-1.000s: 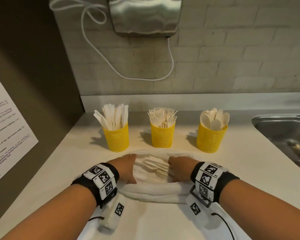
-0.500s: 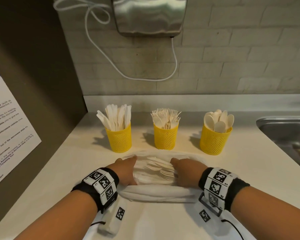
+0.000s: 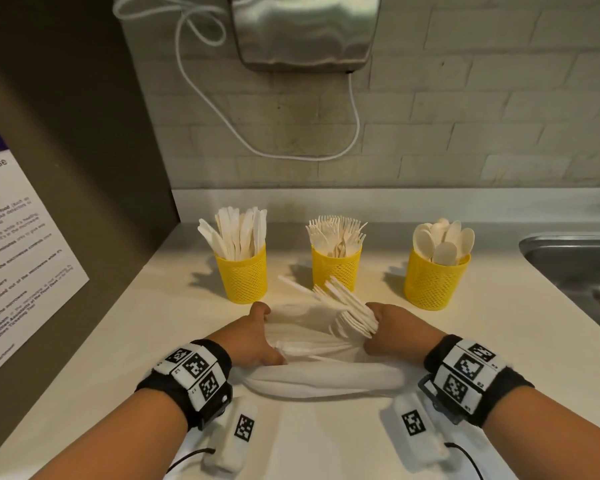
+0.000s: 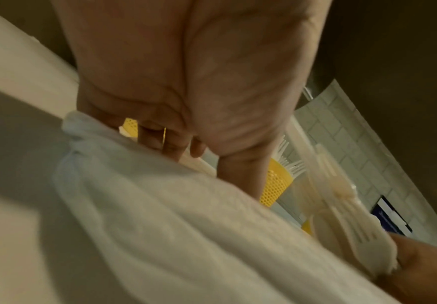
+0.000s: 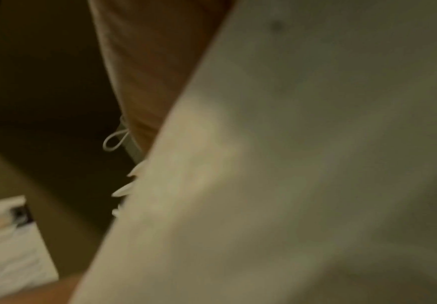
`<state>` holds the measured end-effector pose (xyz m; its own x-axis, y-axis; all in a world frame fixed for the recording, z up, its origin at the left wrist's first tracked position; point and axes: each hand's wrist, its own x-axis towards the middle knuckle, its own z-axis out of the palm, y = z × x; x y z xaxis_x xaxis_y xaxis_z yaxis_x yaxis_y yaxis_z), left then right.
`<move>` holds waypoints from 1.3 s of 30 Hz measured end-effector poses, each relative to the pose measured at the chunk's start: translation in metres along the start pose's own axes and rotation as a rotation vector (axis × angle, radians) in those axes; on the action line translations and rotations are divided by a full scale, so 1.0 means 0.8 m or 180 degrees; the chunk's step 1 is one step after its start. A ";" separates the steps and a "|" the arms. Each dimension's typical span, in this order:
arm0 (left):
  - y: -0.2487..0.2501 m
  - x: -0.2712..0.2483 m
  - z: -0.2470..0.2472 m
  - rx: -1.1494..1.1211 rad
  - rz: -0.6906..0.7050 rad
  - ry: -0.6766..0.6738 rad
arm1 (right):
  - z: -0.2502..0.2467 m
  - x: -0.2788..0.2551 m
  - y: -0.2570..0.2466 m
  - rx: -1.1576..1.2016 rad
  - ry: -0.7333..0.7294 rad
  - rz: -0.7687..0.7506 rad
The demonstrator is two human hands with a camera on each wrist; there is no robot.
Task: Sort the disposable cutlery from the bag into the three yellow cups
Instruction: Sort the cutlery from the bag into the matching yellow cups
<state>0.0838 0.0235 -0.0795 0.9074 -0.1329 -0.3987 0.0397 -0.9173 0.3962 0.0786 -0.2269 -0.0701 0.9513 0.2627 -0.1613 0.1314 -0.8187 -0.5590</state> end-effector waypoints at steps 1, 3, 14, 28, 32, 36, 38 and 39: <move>0.000 0.000 0.000 0.0005 0.0079 -0.0017 | -0.003 0.000 0.001 0.0207 0.0021 -0.0058; 0.004 -0.004 0.005 0.0234 0.0252 -0.0088 | -0.006 0.000 0.001 0.0653 0.0155 -0.0167; 0.033 -0.020 0.029 0.1438 0.0709 -0.0565 | 0.002 -0.010 0.005 0.3048 0.0341 -0.0289; 0.039 -0.019 0.025 0.1706 0.0583 -0.0685 | -0.008 -0.009 -0.028 0.3649 0.1831 -0.0945; 0.034 -0.014 0.028 0.1703 0.0592 -0.0629 | 0.043 -0.008 -0.034 0.3021 0.1147 -0.0645; 0.027 -0.013 0.024 0.1618 0.0538 -0.0586 | 0.049 -0.010 -0.025 0.2722 0.0589 -0.0320; 0.025 -0.014 0.021 0.1536 0.0510 -0.0611 | 0.043 -0.005 -0.019 0.2579 0.0660 -0.0107; 0.025 -0.015 0.018 0.1489 0.0526 -0.0619 | 0.038 -0.004 -0.019 0.2505 0.0766 -0.0057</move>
<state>0.0678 0.0013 -0.0788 0.7897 -0.3162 -0.5257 -0.3282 -0.9417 0.0733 0.0654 -0.1998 -0.0858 0.9964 0.0825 -0.0182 -0.0018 -0.1944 -0.9809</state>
